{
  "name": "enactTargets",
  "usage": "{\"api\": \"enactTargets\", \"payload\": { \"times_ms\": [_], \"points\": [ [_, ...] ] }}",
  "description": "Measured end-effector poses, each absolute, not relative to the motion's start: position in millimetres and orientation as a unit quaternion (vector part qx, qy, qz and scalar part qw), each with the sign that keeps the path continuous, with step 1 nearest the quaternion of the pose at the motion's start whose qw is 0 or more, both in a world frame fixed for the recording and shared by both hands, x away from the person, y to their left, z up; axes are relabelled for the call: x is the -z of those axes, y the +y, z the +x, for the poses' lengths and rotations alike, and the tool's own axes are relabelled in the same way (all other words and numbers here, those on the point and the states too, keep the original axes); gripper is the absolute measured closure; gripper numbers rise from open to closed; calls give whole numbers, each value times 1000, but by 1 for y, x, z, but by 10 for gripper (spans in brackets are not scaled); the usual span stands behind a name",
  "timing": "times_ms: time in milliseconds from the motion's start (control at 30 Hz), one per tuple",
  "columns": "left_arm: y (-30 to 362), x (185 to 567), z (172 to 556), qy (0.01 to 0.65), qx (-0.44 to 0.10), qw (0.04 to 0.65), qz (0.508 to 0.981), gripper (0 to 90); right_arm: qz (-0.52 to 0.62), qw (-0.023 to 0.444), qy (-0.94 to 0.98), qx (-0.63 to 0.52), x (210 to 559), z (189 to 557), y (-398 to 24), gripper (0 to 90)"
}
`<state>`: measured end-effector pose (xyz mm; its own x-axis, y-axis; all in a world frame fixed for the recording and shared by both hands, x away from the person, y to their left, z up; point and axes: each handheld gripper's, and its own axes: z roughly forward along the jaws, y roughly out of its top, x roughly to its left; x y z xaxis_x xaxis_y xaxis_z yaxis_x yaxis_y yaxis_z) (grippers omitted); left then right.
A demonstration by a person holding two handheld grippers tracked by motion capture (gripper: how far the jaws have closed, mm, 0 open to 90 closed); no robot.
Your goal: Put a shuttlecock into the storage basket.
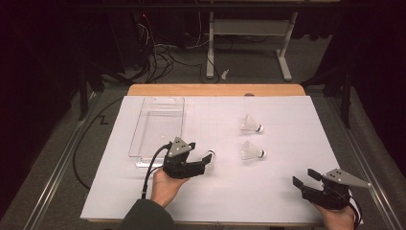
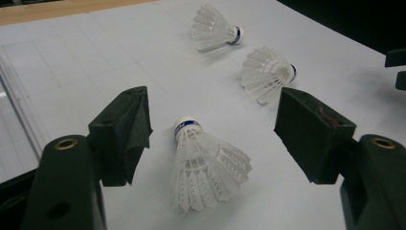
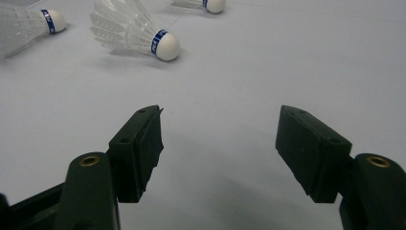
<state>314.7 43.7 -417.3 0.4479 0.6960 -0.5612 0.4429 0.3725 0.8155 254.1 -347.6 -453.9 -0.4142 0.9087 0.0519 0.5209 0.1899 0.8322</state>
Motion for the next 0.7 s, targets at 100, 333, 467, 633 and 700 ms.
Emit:
{"api": "enactTargets", "payload": {
  "times_ms": [100, 333, 467, 633, 700],
  "points": [
    [41, 416, 317, 517, -96, 645, 555, 295, 487, 236, 734, -410, 454, 254, -347, 333],
    [39, 411, 322, 530, -91, 633, 558, 353, 487, 236, 734, -410, 454, 254, -348, 333],
    [38, 409, 324, 535, -85, 622, 566, 375, 488, 236, 734, -410, 454, 254, -348, 333],
    [40, 406, 326, 538, -76, 599, 588, 400, 488, 236, 734, -410, 454, 254, -348, 333],
    [41, 406, 327, 542, -71, 591, 593, 400, 488, 235, 734, -410, 454, 254, -348, 333]
  ]
}}
